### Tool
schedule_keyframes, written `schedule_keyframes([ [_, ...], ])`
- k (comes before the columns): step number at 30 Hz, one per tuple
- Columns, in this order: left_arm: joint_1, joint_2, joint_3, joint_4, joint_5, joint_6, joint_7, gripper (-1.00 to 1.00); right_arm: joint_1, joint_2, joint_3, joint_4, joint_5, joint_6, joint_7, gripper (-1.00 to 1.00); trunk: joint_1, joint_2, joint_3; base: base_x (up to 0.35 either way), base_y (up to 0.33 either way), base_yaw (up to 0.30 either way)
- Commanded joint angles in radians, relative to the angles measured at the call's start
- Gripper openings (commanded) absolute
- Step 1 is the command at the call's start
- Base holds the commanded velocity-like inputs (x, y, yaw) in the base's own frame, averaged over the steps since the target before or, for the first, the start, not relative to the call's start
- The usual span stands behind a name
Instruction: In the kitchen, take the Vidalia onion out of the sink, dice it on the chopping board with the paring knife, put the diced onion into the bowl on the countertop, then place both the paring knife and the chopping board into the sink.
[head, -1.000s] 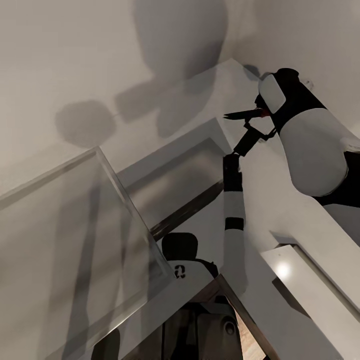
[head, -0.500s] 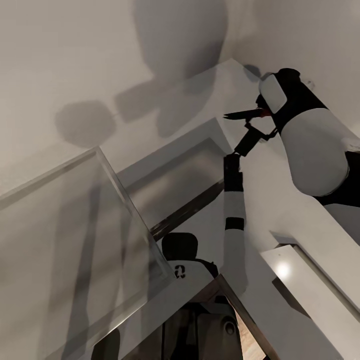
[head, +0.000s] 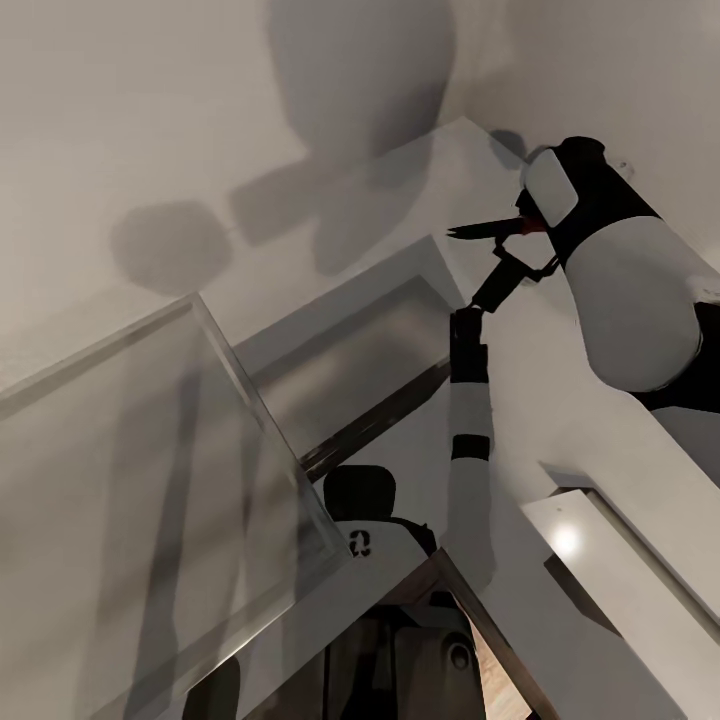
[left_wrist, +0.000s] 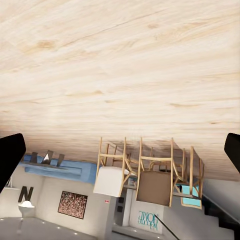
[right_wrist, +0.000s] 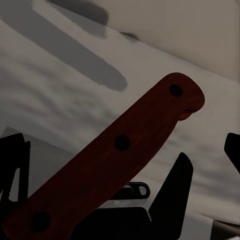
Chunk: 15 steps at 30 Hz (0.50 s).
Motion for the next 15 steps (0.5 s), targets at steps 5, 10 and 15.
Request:
schedule_keyframes([
  [5, -0.001, 0.000, -0.004, 0.003, 0.007, -0.006, 0.001, 1.00, 0.000, 0.000, -0.002, 0.034, -0.003, 0.011, -0.006, 1.00, 0.001, -0.001, -0.001, 0.000, 0.000, 0.000],
  [10, -0.001, -0.001, -0.004, 0.003, 0.007, -0.006, 0.001, 1.00, 0.000, 0.000, -0.002, 0.034, -0.003, 0.010, -0.007, -1.00, 0.001, -0.001, -0.001, 0.000, 0.000, 0.000],
  [15, -0.001, -0.001, -0.004, 0.003, 0.007, -0.006, 0.001, 1.00, 0.000, -0.001, -0.002, 0.034, -0.003, 0.011, -0.007, -1.00, 0.001, -0.001, -0.001, 0.000, 0.000, 0.000],
])
